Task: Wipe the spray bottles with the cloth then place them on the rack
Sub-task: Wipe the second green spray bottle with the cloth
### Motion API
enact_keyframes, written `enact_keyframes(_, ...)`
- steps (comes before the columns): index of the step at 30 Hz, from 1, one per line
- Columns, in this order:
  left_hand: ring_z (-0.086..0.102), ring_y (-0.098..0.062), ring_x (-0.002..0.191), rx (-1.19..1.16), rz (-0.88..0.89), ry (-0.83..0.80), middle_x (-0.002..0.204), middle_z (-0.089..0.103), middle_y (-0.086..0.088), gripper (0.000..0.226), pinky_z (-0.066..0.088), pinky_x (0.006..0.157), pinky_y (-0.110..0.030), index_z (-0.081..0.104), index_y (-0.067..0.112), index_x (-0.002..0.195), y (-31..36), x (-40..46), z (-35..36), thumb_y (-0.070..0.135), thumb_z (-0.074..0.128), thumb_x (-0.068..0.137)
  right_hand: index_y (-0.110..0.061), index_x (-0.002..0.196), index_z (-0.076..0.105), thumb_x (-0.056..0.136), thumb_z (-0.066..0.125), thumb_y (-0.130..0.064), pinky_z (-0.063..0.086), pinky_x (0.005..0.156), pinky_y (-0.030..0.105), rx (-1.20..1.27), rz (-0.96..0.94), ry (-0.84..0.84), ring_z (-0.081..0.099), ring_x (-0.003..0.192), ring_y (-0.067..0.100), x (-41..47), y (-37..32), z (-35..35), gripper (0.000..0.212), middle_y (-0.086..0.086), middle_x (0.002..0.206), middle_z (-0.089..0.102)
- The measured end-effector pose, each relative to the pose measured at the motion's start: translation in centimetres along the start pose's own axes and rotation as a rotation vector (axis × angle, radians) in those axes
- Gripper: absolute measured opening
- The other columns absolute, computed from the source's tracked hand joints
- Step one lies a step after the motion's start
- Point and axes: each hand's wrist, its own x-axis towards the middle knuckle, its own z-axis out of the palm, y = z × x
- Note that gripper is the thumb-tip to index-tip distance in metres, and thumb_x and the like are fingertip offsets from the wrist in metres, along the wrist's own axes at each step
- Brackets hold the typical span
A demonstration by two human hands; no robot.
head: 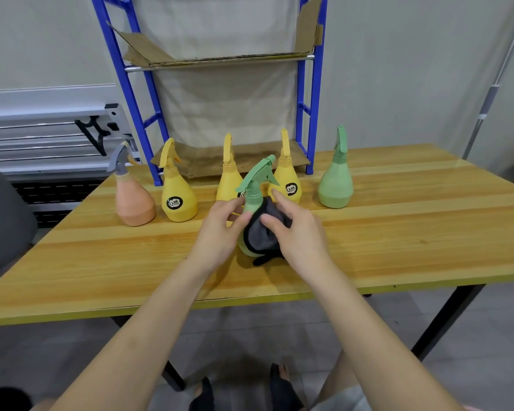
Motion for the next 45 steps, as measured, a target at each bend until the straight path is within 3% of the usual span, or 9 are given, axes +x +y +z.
enact_keyframes(2,0.057,-0.001,0.102,0.016,0.010,-0.003,0.124,0.057,0.001,0.039,0.045,0.091,-0.008,0.057,0.018,0.143,0.0,0.1,0.2,0.020,0.055,0.104,-0.038,0.142,0.055,0.094,0.066,-0.044,0.053,0.100,0.041,-0.006,-0.006,0.000,0.061,0.123,0.017,0.6,-0.4,0.1,0.049,-0.011,0.133,0.067)
enact_keyframes(14,0.063,0.001,0.111,-0.220,-0.049,-0.026,0.123,0.067,0.012,0.028,0.056,0.093,-0.028,0.054,0.027,0.132,-0.3,-0.5,-0.5,0.027,0.056,0.104,-0.038,0.137,0.061,0.095,0.066,-0.039,0.055,0.092,0.040,-0.123,0.016,-0.111,0.065,0.114,0.022,-1.1,2.5,-0.1,0.042,-0.008,0.124,0.072)
enact_keyframes(21,0.055,0.000,0.104,-0.050,-0.010,0.061,0.118,0.054,0.000,0.030,0.046,0.092,-0.021,0.053,0.039,0.128,-0.9,-0.1,0.3,0.030,0.061,0.101,-0.030,0.141,0.060,0.094,0.069,-0.033,0.050,0.106,0.034,0.220,-0.001,-0.039,0.059,0.124,0.003,0.7,0.0,1.3,0.048,-0.015,0.135,0.065)
enact_keyframes(24,0.053,0.007,0.101,-0.046,0.018,0.056,0.117,0.055,0.000,0.033,0.047,0.088,-0.018,0.052,0.041,0.130,-1.1,-0.1,0.2,0.027,0.059,0.102,-0.028,0.146,0.055,0.098,0.063,-0.034,0.049,0.107,0.037,0.111,-0.080,-0.063,0.057,0.128,0.007,0.0,1.4,1.6,0.049,-0.012,0.140,0.062)
enact_keyframes(28,0.053,-0.002,0.103,0.005,-0.011,0.063,0.120,0.052,0.003,0.044,0.039,0.089,-0.007,0.050,0.026,0.147,-1.1,-0.1,0.5,0.030,0.055,0.104,-0.030,0.149,0.049,0.100,0.056,-0.035,0.052,0.096,0.044,-0.182,-0.142,-0.114,0.062,0.118,0.022,-1.3,3.4,1.1,0.050,-0.008,0.134,0.066)
enact_keyframes(30,0.054,-0.002,0.107,-0.035,-0.025,0.062,0.121,0.052,0.003,0.047,0.043,0.095,-0.014,0.050,0.029,0.148,-1.1,-0.2,0.6,0.037,0.056,0.102,-0.032,0.147,0.051,0.100,0.057,-0.035,0.052,0.091,0.043,-0.246,-0.138,-0.134,0.063,0.112,0.024,-1.3,3.6,0.8,0.048,-0.007,0.127,0.070)
enact_keyframes(35,0.057,-0.008,0.112,-0.007,-0.009,0.018,0.121,0.054,0.004,0.053,0.048,0.096,-0.026,0.047,0.032,0.149,-0.8,0.0,0.4,0.036,0.063,0.099,-0.032,0.142,0.059,0.099,0.061,-0.033,0.048,0.107,0.037,0.053,-0.007,-0.108,0.058,0.128,0.011,-0.3,2.1,0.2,0.043,-0.011,0.137,0.064)
enact_keyframes(40,0.061,0.002,0.108,-0.167,-0.018,-0.017,0.124,0.061,0.010,0.035,0.051,0.086,-0.013,0.051,0.028,0.134,-0.9,-0.2,-0.1,0.022,0.061,0.101,-0.030,0.146,0.055,0.100,0.061,-0.028,0.043,0.107,0.018,0.275,-0.063,-0.190,0.052,0.129,-0.005,0.9,0.2,0.3,0.046,-0.015,0.141,0.060)
enact_keyframes(45,0.062,-0.007,0.117,-0.220,-0.014,-0.057,0.128,0.065,0.009,0.027,0.054,0.101,-0.036,0.056,0.020,0.130,-1.9,-0.3,-0.7,0.020,0.057,0.103,-0.032,0.145,0.054,0.099,0.063,-0.024,0.043,0.103,0.016,0.213,-0.044,-0.279,0.053,0.123,-0.011,-0.3,2.4,0.3,0.047,-0.031,0.129,0.059)
